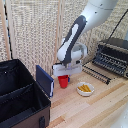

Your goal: Kindly spot and seek the red cup placed ahead of you. Cautiously adjust your gripper towards the red cup, gripping it gently. Find the after-storage area of the caddy. Relocate the red cup in your grip over the rear portion and softly release it into the compartment.

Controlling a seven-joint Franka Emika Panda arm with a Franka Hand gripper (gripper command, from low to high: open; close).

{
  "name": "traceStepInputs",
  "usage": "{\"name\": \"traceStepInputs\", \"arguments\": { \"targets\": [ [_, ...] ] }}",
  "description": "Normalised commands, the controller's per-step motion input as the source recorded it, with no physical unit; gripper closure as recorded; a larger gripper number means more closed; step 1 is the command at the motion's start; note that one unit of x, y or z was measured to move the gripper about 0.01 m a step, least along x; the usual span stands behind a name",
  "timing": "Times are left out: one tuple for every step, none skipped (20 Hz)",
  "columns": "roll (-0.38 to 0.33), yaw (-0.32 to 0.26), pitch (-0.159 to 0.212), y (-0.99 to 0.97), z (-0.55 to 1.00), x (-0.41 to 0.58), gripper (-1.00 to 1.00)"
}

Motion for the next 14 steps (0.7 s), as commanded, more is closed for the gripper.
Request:
{"name": "traceStepInputs", "arguments": {
  "targets": [
    [0.023, -0.083, 0.048, -0.08, 1.0, 0.154, 1.0],
    [0.024, -0.083, 0.049, -0.08, 1.0, 0.151, 1.0],
    [0.023, -0.08, 0.05, -0.07, 1.0, 0.146, 1.0],
    [0.028, -0.072, 0.055, -0.05, 1.0, 0.149, 1.0],
    [0.035, -0.069, 0.059, -0.03, 1.0, 0.143, 1.0],
    [0.04, -0.059, 0.063, 0.0, 1.0, 0.143, 1.0],
    [0.054, -0.058, 0.074, 0.0, 0.95, 0.129, 1.0],
    [0.072, -0.058, 0.084, 0.0, 0.89, 0.1, 1.0],
    [0.081, -0.07, 0.088, 0.04, 0.85, 0.083, 1.0],
    [0.084, -0.075, 0.087, 0.13, 0.83, 0.08, 1.0],
    [0.093, -0.07, 0.089, 0.19, 0.79, 0.063, 1.0],
    [0.099, -0.071, 0.089, 0.26, 0.75, 0.014, 1.0],
    [0.096, -0.064, 0.088, 0.3, 0.75, 0.003, 1.0],
    [0.103, -0.052, 0.081, 0.39, 0.72, 0.0, 1.0]
  ]
}}
